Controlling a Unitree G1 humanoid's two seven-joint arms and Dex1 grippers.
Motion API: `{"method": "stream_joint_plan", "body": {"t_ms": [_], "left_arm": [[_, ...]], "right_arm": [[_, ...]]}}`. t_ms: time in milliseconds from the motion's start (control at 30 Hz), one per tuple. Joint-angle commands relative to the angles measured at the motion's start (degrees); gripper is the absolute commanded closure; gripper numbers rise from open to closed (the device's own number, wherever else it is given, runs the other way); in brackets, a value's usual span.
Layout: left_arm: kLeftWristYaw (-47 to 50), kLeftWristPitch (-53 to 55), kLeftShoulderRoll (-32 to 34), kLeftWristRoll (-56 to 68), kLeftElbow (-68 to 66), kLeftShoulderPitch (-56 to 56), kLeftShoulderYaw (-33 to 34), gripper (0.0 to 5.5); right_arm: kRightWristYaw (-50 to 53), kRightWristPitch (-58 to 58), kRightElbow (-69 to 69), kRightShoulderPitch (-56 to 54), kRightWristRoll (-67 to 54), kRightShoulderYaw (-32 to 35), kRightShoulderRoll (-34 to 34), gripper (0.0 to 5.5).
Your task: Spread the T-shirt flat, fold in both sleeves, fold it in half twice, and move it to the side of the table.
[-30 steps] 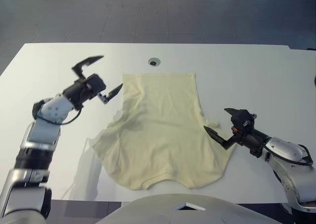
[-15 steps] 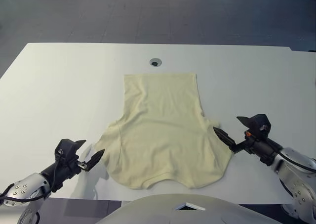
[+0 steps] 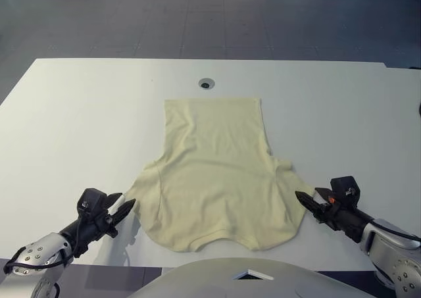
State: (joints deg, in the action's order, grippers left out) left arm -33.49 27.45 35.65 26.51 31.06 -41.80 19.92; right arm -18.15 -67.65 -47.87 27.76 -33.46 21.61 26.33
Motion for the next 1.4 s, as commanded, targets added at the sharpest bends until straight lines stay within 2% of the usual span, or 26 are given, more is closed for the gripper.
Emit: {"method": "stream_joint_plan", "body": {"t_ms": [33, 167, 200, 233, 267, 367, 400, 500, 800, 1233, 1333, 1400], "left_arm": [[-0.6, 0.7, -0.2, -1.0, -0.9, -0.1, -0.6, 2.45], [-0.6, 1.1, -0.6, -1.5, -1.7, 0.7, -1.0, 1.79], [-0.6, 1.0, -0.7, -1.6, -2.0, 0.9, -1.0, 1.67], [-0.5, 1.3, -0.7, -1.5, -2.2, 1.2, -0.9, 1.46], [-0.5, 1.6, -0.8, -1.4, -2.3, 1.3, -0.9, 1.34], [-0.7, 3.1, -0.8, -0.7, -2.0, 1.4, -1.3, 0.90], [-0.8, 3.6, -0.8, -0.4, -1.9, 1.4, -1.4, 1.11], [-0.8, 4.5, -1.1, 0.1, -1.3, 1.8, -1.7, 1.46], [-1.1, 7.5, -1.4, 2.3, 0.2, 3.1, -1.9, 2.85], [-0.4, 5.2, -2.8, 1.6, -1.2, 5.1, -1.0, 5.03], [-0.1, 4.0, -3.4, 1.2, -1.5, 6.0, -0.4, 5.49], [0.0, 3.6, -3.4, 1.3, -0.9, 7.2, -0.4, 5.49]], "right_arm": [[0.8, -1.0, 1.6, -0.2, 1.5, -0.7, 2.0, 2.59], [0.9, -0.7, 3.3, -0.6, 2.5, -1.0, 2.7, 2.04], [0.9, -0.7, 3.6, -0.7, 2.7, -1.1, 2.8, 2.06], [0.8, -0.6, 3.8, -0.8, 2.8, -1.2, 2.8, 1.79], [0.8, -0.7, 3.9, -0.8, 2.9, -1.2, 2.8, 2.08], [0.9, -0.9, 4.2, -1.0, 3.0, -1.5, 2.7, 1.86], [0.9, -0.9, 4.3, -1.1, 3.1, -1.6, 2.7, 1.68], [0.9, -1.1, 4.2, -1.5, 2.5, -1.5, 2.0, 2.03], [0.6, -0.7, 3.4, -1.7, 1.5, -2.5, 0.7, 3.36], [-0.1, 3.1, 4.0, -2.6, 2.9, -5.4, 1.2, 5.45], [-0.5, 4.9, 3.9, -2.8, 3.6, -6.0, 1.6, 5.50], [-0.5, 6.0, 3.1, -2.4, 3.9, -6.5, 1.8, 5.50]]}}
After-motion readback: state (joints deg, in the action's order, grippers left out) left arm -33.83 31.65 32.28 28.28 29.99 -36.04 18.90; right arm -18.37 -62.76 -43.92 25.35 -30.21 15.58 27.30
